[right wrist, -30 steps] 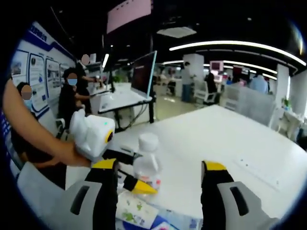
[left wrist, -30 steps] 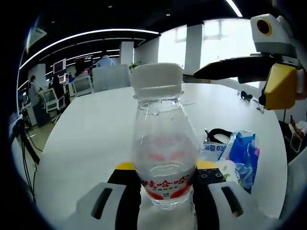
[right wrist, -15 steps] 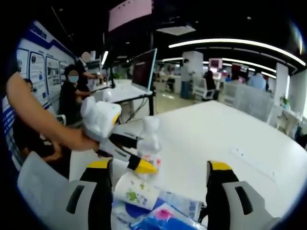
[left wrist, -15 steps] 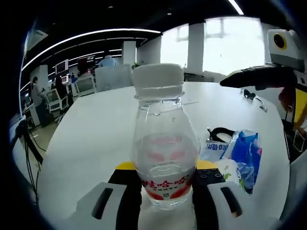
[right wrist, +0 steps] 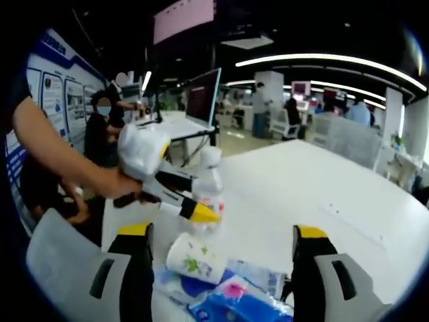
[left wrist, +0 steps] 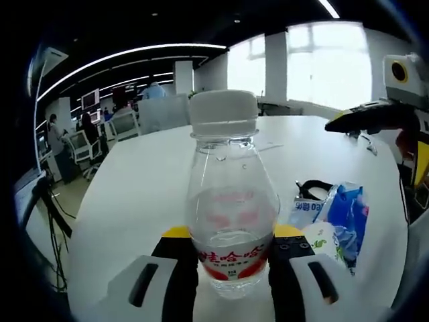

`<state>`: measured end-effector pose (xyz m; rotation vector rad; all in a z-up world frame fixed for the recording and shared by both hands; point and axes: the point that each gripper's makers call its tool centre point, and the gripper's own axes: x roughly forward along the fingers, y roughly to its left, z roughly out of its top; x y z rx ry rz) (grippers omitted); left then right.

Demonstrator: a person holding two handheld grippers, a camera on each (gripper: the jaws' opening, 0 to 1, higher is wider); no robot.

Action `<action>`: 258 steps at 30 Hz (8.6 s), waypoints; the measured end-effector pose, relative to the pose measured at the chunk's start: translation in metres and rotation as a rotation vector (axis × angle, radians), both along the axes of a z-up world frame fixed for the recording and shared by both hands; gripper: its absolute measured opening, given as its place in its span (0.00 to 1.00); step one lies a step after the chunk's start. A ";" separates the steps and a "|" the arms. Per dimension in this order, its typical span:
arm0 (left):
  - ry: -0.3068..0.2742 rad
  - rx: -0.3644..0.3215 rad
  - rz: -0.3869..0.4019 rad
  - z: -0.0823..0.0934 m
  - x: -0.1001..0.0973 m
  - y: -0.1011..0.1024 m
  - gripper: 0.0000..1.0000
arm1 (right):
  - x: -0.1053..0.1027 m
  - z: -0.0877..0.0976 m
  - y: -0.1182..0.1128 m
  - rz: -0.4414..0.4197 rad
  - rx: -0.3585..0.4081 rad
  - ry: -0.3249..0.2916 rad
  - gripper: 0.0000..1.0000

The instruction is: Arrange the tabletop items into an orderly group along one side of the table until the central work area is clear of visible clutter.

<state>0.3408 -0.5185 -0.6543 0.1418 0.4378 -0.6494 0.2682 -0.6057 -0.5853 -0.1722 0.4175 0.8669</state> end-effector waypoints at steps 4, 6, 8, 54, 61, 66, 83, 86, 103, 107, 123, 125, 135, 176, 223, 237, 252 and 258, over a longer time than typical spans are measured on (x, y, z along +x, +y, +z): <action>-0.010 0.005 0.007 0.006 0.001 0.002 0.39 | -0.005 -0.001 -0.002 -0.004 0.002 0.006 0.90; -0.021 0.011 0.013 0.010 0.004 0.004 0.39 | -0.008 0.001 -0.004 -0.009 0.013 0.010 0.92; -0.023 -0.001 0.022 0.017 0.005 0.004 0.39 | -0.010 0.003 -0.004 -0.013 0.017 0.007 0.95; -0.064 -0.020 0.165 0.061 0.026 0.034 0.39 | -0.068 0.013 -0.096 -0.294 0.000 -0.021 1.00; -0.052 -0.017 0.208 0.055 0.031 0.043 0.39 | -0.078 0.005 -0.106 -0.325 0.004 -0.008 1.00; -0.047 -0.002 0.204 0.050 0.035 0.044 0.39 | -0.083 -0.003 -0.113 -0.340 0.001 0.012 1.00; -0.028 -0.005 0.277 0.038 0.045 0.056 0.40 | -0.096 -0.019 -0.114 -0.339 -0.019 0.035 1.00; -0.021 -0.003 0.292 0.033 0.045 0.058 0.40 | -0.099 -0.019 -0.113 -0.326 -0.021 0.022 1.00; -0.003 0.001 0.329 0.013 0.061 0.063 0.40 | -0.098 -0.016 -0.125 -0.353 0.024 0.004 1.00; 0.003 0.004 0.336 0.007 0.065 0.066 0.40 | -0.098 -0.021 -0.128 -0.361 0.021 0.020 1.00; 0.008 0.016 0.346 -0.011 0.080 0.083 0.40 | -0.096 -0.032 -0.135 -0.376 0.022 0.053 0.99; 0.007 0.015 0.348 -0.011 0.083 0.085 0.40 | -0.095 -0.033 -0.136 -0.377 0.020 0.056 0.99; -0.034 0.029 0.332 -0.013 0.093 0.091 0.41 | -0.095 -0.039 -0.140 -0.393 0.013 0.070 0.98; -0.027 0.103 0.312 -0.006 0.082 0.102 0.57 | -0.098 -0.029 -0.139 -0.398 0.019 0.049 0.98; -0.035 -0.010 0.246 0.044 0.017 0.076 0.90 | -0.114 0.007 -0.116 -0.326 0.046 -0.056 0.98; -0.040 -0.021 0.232 0.052 -0.008 0.077 0.90 | -0.126 0.011 -0.105 -0.304 0.045 -0.074 0.98; -0.051 -0.020 0.188 0.057 -0.024 0.062 0.89 | -0.130 0.013 -0.104 -0.289 0.052 -0.075 0.98; -0.062 0.011 0.161 0.054 -0.035 0.060 0.83 | -0.127 0.014 -0.104 -0.272 0.060 -0.080 0.98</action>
